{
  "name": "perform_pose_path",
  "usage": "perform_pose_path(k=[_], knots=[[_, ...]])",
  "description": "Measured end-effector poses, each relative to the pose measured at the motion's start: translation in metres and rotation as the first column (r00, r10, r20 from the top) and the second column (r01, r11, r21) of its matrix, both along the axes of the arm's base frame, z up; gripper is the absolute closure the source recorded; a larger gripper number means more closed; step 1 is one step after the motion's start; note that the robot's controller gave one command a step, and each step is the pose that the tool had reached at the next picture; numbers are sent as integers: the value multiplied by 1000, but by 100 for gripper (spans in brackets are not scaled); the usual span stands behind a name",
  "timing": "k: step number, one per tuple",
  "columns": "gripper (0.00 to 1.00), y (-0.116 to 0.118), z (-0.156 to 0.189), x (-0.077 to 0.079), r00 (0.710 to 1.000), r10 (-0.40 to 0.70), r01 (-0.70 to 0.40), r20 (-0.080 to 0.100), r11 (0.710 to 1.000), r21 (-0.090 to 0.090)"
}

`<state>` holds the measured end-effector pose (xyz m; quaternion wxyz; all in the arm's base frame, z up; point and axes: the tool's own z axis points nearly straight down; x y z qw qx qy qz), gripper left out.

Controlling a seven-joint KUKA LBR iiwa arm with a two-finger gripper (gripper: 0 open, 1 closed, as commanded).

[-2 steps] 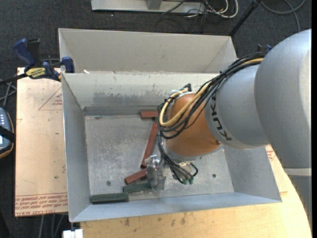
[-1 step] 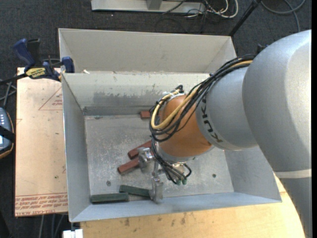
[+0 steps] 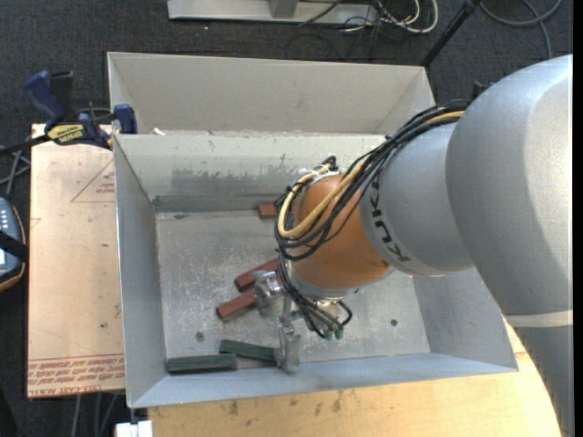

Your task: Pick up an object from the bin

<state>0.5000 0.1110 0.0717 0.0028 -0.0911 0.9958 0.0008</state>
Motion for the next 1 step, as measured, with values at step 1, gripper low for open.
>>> perform_pose_path(k=[1], knots=[[0, 18, 18, 53, 999, 32, -32, -6, 999, -2]])
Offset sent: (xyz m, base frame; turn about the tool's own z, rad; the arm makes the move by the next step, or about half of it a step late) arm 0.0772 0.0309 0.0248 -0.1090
